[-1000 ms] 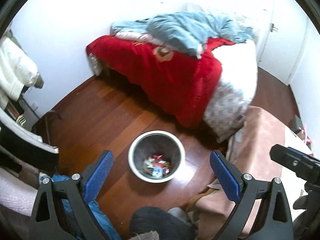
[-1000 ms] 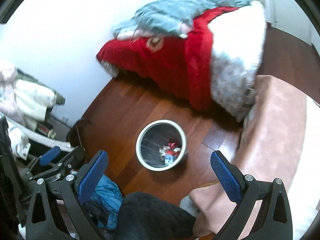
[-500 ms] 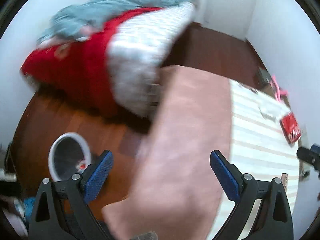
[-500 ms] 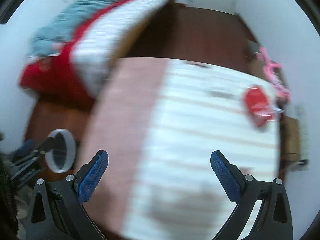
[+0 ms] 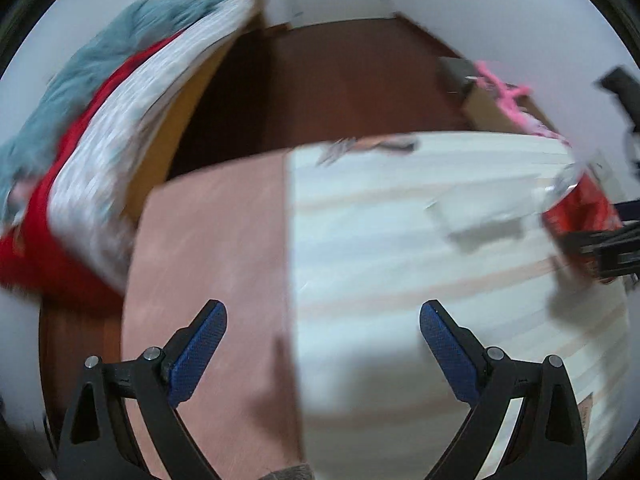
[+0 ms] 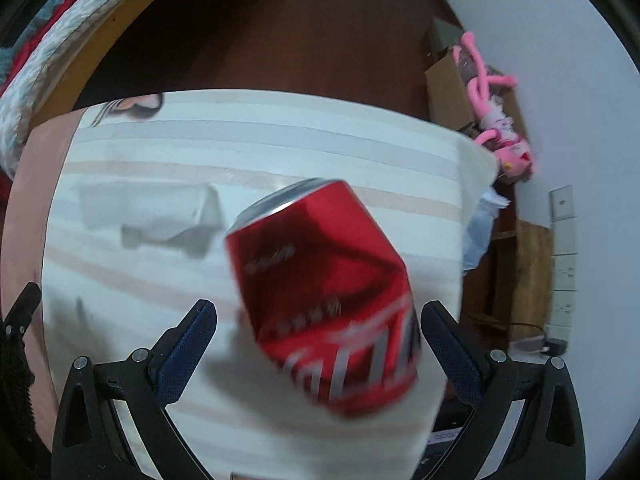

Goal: Collect trash
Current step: 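Grasp the red Coca-Cola can with the right tool while the left tool grasps the clear plastic tray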

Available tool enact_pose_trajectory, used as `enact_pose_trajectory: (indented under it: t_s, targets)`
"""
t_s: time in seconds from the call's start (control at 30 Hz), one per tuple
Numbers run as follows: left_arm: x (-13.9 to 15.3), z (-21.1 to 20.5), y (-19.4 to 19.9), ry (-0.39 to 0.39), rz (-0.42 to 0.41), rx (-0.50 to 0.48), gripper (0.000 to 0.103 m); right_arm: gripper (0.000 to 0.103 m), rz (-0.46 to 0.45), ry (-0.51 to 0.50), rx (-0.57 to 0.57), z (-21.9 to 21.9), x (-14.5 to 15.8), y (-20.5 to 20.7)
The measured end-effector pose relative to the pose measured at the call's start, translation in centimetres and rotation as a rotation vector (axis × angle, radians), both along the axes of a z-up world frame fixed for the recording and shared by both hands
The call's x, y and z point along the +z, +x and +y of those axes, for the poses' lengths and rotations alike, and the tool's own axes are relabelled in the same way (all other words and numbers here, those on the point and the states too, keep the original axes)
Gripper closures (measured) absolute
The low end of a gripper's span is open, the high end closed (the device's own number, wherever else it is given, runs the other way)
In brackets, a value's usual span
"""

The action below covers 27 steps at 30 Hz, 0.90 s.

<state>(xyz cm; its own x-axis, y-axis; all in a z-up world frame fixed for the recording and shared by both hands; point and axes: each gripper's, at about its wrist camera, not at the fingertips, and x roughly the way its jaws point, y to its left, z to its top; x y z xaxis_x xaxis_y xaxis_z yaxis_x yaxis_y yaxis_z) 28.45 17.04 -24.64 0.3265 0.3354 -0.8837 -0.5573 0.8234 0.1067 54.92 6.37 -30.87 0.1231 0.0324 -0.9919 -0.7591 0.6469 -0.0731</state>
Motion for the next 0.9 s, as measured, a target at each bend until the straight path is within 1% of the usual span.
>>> enact_pose_trajectory:
  t_s: [0.03, 0.07, 0.1, 0.17, 0.2, 0.27, 0.3, 0.4, 0.43, 0.47, 0.5, 0.53, 0.57, 0.6, 0.63, 0.67, 0.77, 0.83, 0.87, 0.9]
  targets:
    - [0.3, -0.3, 1.0, 0.0, -0.013, -0.046, 0.004, 0.0, 0.013, 0.001, -0.007, 0.4, -0.5, 0.3]
    - [0.7, -0.7, 2.1, 0.009, -0.019, -0.09, 0.004, 0.003, 0.041, 0.018, -0.02, 0.3, -1.0, 0.8]
    - [1.0, -1.1, 2.9, 0.01, -0.025, -0.125, 0.004, 0.011, 0.059, 0.027, -0.031, 0.2, -1.3, 1.1]
    - [1.6, -2.1, 5.0, 0.023, -0.036, -0.227, 0.004, 0.012, 0.071, 0.045, -0.057, -0.6, -1.5, 1.5]
    - [1.6, -2.5, 6.1, 0.026, -0.033, -0.282, 0.004, 0.012, 0.07, 0.036, -0.076, -1.3, -1.5, 1.9]
    - [1.5, -3.7, 7.9, 0.046, 0.0, -0.387, 0.004, 0.012, 0.073, 0.036, -0.115, -2.4, -1.4, 2.0]
    - [1.3, -4.0, 8.6, 0.046, 0.015, -0.422, 0.004, 0.012, 0.081, 0.039, -0.129, -2.9, -1.4, 2.2]
    - [-0.3, -5.0, 11.0, 0.022, 0.091, -0.53, 0.005, 0.013, 0.109, 0.054, -0.183, -4.6, -1.8, 3.2]
    - [-0.9, -5.2, 11.6, 0.011, 0.114, -0.56, 0.007, 0.013, 0.117, 0.057, -0.193, -4.9, -1.9, 3.4]
    - [-1.4, -5.5, 12.1, 0.007, 0.133, -0.586, 0.019, 0.013, 0.122, 0.059, -0.195, -5.1, -2.0, 3.5]
    - [-1.8, -5.5, 12.3, 0.005, 0.142, -0.598, 0.039, 0.013, 0.126, 0.054, -0.196, -5.3, -2.2, 3.6]
    - [-2.2, -5.6, 12.7, -0.001, 0.157, -0.605, 0.051, 0.013, 0.129, 0.044, -0.197, -5.4, -2.5, 3.7]
    - [-2.5, -5.5, 12.8, -0.009, 0.165, -0.605, 0.069, 0.013, 0.132, 0.039, -0.195, -5.5, -2.8, 3.8]
    - [-3.0, -5.4, 12.9, -0.027, 0.173, -0.605, 0.079, 0.013, 0.124, 0.036, -0.188, -5.5, -3.0, 3.8]
    - [-3.1, -5.4, 12.9, -0.042, 0.168, -0.601, 0.085, 0.014, 0.115, 0.03, -0.183, -5.5, -3.1, 3.9]
    - [-3.0, -5.6, 12.7, -0.053, 0.157, -0.589, 0.089, 0.015, 0.102, 0.017, -0.174, -5.3, -3.1, 3.8]
    - [-2.4, -6.1, 11.8, -0.074, 0.116, -0.543, 0.089, 0.015, 0.078, 0.027, -0.163, -5.3, -2.9, 3.3]
    - [-2.0, -6.0, 10.9, -0.074, 0.092, -0.492, 0.09, 0.015, 0.069, 0.039, -0.159, -5.3, -2.5, 2.7]
    - [-1.6, -6.1, 10.2, -0.07, 0.072, -0.453, 0.09, 0.015, 0.061, 0.051, -0.164, -5.4, -2.1, 2.4]
    - [-1.4, -5.9, 9.6, -0.059, 0.071, -0.415, 0.09, 0.015, 0.057, 0.06, -0.169, -5.5, -1.8, 2.0]
